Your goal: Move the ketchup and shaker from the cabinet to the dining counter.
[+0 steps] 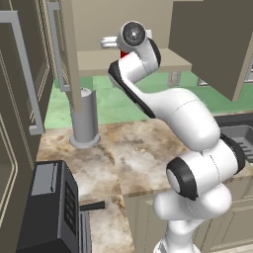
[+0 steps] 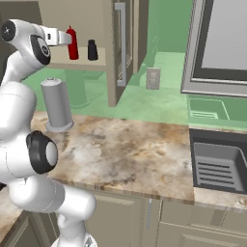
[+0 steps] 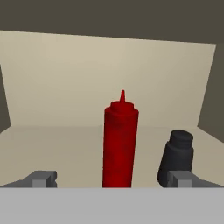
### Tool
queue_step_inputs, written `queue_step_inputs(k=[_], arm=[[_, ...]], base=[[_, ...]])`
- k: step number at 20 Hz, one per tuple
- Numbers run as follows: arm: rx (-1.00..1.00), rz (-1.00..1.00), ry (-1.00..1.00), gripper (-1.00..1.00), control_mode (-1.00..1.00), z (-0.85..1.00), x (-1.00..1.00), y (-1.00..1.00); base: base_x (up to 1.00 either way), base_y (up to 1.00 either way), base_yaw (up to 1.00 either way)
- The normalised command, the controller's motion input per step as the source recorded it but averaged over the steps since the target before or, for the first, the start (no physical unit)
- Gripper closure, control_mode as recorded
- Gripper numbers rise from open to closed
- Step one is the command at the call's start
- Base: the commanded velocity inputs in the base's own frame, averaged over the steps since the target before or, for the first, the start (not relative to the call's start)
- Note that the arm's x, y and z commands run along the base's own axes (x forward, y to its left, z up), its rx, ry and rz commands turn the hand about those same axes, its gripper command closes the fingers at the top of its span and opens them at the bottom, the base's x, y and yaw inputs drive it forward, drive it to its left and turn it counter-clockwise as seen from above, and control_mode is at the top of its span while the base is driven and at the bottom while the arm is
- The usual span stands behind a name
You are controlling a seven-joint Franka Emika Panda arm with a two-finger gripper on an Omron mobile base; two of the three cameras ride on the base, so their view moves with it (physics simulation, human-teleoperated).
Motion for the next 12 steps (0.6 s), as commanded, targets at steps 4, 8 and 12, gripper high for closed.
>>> queue_step_inputs(k=[4,8,12], arm=[[0.0,0.0,0.01,-1.0,-1.0,0.0,0.2,-0.01],[0.0,0.0,0.0,-1.0,-1.0,0.0,0.18,-0.02],[0.0,0.0,0.0,-1.0,-1.0,0.0,0.12,0.0]], base=[[0.0,0.0,0.0],[0.0,0.0,0.0],[0.0,0.0,0.0]])
